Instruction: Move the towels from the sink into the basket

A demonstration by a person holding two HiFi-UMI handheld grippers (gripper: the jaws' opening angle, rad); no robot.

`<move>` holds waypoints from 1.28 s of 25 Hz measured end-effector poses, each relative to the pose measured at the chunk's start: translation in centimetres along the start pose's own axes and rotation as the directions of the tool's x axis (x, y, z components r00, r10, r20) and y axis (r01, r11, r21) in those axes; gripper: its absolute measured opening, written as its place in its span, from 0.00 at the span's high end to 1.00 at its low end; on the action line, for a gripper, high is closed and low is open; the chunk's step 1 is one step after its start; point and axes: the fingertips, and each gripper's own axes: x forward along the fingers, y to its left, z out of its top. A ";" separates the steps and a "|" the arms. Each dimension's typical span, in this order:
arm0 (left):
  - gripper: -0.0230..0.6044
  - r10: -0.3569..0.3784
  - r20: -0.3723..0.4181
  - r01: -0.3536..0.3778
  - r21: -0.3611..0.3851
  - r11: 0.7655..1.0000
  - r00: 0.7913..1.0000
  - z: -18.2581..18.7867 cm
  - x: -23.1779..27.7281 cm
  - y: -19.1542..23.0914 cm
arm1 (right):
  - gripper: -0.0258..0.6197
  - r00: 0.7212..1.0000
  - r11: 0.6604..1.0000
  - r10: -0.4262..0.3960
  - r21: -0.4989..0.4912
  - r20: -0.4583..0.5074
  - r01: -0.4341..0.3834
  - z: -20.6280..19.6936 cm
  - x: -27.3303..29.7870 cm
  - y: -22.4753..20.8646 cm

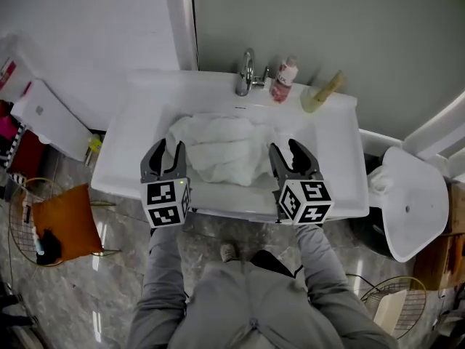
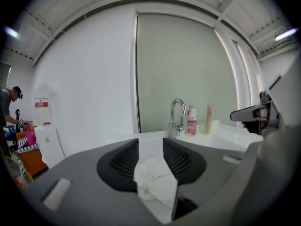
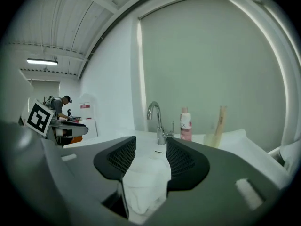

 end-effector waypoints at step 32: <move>0.48 -0.027 -0.600 0.225 0.258 0.940 0.799 -19.4 20.0 1.1 | 0.65 0.741 0.983 0.033 -0.111 -0.670 -0.144 -24.9 16.3 -2.4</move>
